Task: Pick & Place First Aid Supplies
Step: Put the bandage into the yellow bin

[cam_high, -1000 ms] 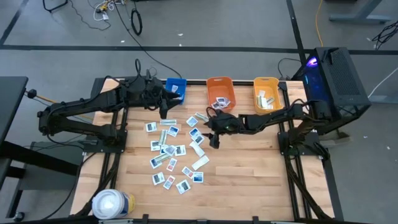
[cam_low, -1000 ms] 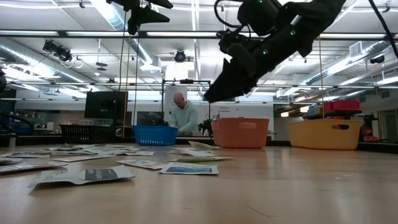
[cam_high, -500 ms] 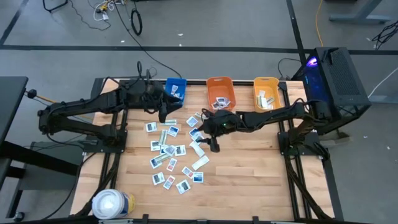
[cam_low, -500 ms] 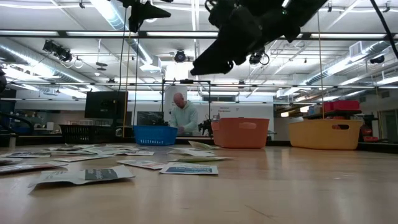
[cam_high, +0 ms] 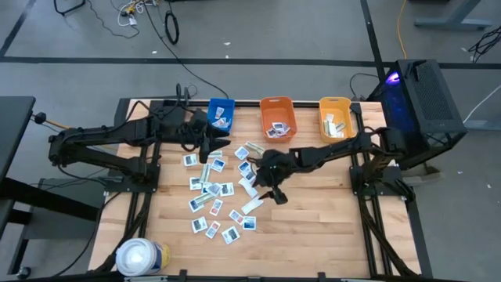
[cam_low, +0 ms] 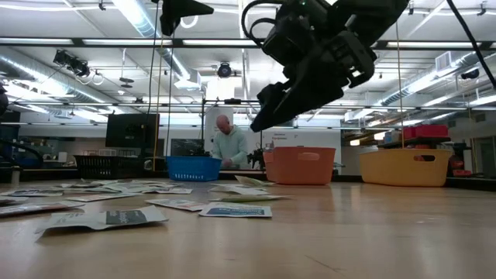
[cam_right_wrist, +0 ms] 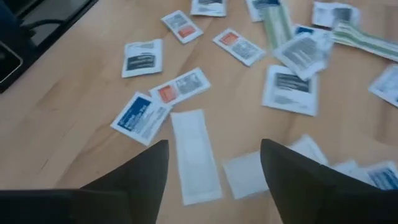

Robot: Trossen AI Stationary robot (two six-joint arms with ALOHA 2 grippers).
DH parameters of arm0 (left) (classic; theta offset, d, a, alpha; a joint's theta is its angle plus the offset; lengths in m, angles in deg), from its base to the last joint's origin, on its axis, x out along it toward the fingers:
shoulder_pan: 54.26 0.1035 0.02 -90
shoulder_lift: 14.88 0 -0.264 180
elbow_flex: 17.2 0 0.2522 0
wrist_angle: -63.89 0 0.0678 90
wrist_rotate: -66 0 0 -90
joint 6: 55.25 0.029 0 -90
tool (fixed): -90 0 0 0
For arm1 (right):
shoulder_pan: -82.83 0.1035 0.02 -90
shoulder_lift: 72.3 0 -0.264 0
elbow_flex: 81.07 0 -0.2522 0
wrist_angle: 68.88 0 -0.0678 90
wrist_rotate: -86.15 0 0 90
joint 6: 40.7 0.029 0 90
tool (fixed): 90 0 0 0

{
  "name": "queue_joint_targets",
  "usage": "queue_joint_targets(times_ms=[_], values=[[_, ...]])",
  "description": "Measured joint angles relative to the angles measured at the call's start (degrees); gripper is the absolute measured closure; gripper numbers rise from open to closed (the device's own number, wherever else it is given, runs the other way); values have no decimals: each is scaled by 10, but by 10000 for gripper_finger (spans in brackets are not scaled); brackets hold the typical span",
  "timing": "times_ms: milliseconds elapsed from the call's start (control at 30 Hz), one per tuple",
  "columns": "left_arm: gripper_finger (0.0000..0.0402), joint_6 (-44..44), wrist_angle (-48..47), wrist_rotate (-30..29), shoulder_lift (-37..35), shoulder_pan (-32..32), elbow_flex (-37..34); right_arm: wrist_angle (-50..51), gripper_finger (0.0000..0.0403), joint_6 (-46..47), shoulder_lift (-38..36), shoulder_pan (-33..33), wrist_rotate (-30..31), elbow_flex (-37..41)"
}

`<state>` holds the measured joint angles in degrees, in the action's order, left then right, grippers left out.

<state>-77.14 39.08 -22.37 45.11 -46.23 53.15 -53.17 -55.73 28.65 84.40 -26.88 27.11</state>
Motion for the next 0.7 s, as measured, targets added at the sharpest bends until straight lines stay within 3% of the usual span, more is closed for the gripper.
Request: queue_joint_targets(times_ms=[133,333,533,700], values=[[223,0,0,-8,0,-7,0,-2,127,-3,9,10,11,0],[223,0,-15,-9,0,-12,0,7,118,13,2,19,100,0],[223,0,-24,-10,0,-12,0,19,127,142,-3,6,236,0],[223,0,-24,-31,0,-12,0,20,135,204,0,-16,282,0]])
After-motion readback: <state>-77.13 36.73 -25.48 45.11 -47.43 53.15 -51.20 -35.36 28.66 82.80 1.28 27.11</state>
